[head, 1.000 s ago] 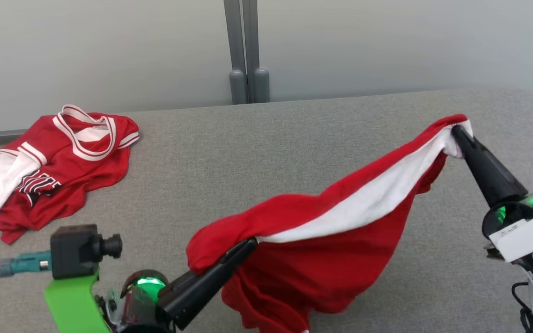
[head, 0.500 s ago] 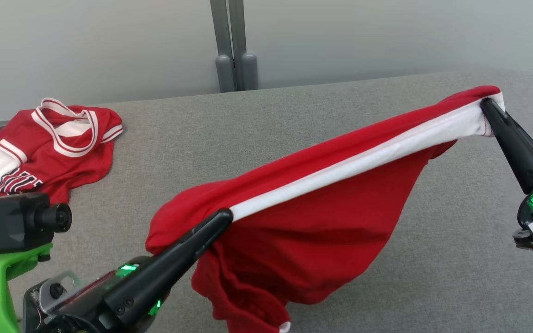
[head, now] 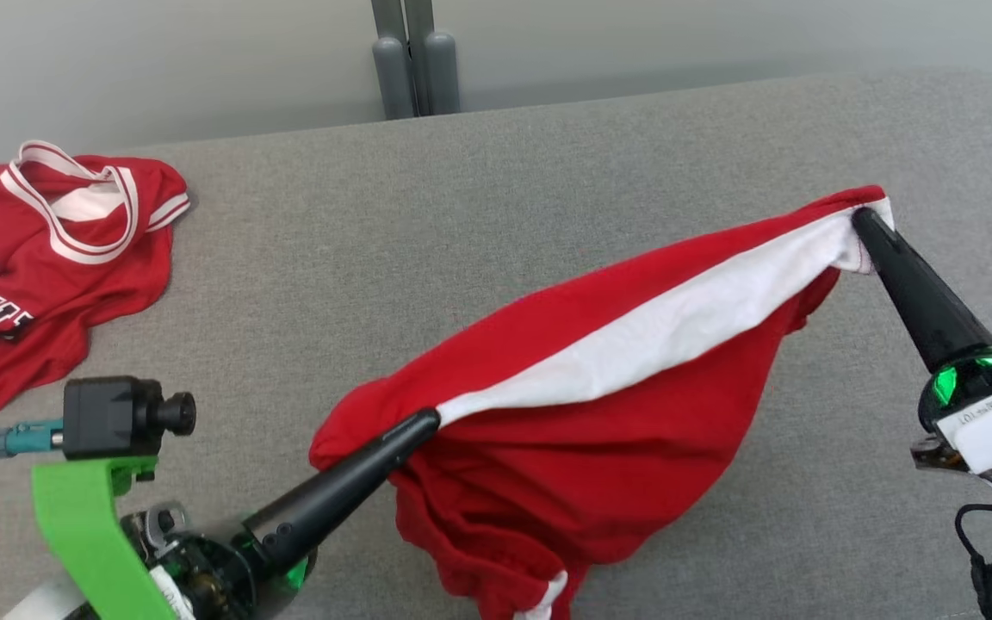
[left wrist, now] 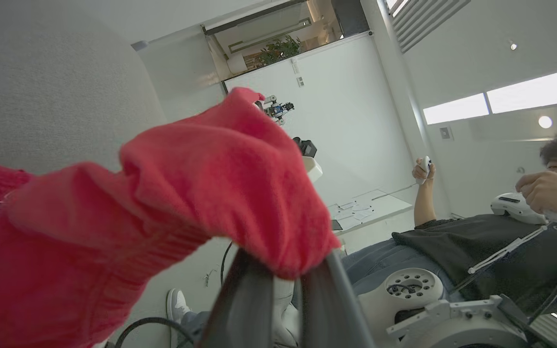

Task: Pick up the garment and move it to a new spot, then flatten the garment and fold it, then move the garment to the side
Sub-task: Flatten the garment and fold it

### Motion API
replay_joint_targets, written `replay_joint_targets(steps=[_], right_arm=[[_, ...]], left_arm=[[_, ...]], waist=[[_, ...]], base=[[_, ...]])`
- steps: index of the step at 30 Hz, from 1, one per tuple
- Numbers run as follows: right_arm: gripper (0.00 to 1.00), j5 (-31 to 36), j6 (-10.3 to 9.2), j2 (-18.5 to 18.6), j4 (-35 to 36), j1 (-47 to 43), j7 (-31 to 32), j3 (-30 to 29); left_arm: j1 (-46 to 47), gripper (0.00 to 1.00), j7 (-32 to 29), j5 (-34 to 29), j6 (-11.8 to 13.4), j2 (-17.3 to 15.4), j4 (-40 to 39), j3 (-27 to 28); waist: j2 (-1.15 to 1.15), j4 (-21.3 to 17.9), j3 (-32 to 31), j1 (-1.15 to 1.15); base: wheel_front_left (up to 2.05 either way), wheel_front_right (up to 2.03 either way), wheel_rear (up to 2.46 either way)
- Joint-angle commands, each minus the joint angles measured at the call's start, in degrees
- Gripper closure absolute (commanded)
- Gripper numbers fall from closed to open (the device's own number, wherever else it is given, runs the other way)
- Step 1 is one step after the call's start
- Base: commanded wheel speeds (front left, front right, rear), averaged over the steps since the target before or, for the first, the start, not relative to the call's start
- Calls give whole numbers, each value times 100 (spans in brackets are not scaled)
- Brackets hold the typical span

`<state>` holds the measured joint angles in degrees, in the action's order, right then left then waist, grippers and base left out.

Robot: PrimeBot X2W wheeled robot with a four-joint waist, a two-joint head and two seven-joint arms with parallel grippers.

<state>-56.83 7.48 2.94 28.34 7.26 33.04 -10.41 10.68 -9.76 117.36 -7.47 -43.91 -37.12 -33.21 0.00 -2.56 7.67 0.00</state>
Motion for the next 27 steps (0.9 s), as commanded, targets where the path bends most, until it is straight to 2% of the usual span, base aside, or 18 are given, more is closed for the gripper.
replay_joint_targets(steps=[1,5,7,12,16,19,22,24,27], right_arm=[[100,92,3,5,-150,140,-116,43],[100,331,3,2,-745,640,-442,218],[100,604,3,4,-1151,1156,-632,214],[100,1486,1,6,-2601,3335,-1273,68],[100,1933,-6,31,-4130,5279,-2198,-16],[100,1889,-10,41,-5237,6431,-2982,79],[100,1451,-8,31,-6001,6959,-3538,401],[100,1185,-3,11,-6297,6849,-3864,818],[100,766,-2,15,-6472,6082,-4225,1387]], left_arm=[[160,100,-77,-56,-5,139,146,27],[670,100,-242,-287,-4,429,980,59],[1191,100,-279,-542,90,580,1527,72],[3320,100,-92,-1647,541,1220,3318,93],[5132,100,366,-2685,658,1738,4811,98],[6265,100,766,-3379,510,2010,5770,61],[6889,100,895,-3840,283,2161,6394,-140],[6899,100,837,-3808,133,2298,6728,-264],[6326,100,639,-3653,12,2394,6959,-541]], waist=[[0,-38,236,0],[0,5,571,0],[0,40,809,0],[0,133,1556,0],[0,22,2094,0],[0,-108,2494,0],[0,-209,2814,0],[0,-252,2893,0],[0,-256,2869,0]], base=[[0,0,0],[0,0,0],[0,0,0],[0,0,0],[0,0,0],[0,0,0],[0,0,0],[0,0,0],[0,0,0]])
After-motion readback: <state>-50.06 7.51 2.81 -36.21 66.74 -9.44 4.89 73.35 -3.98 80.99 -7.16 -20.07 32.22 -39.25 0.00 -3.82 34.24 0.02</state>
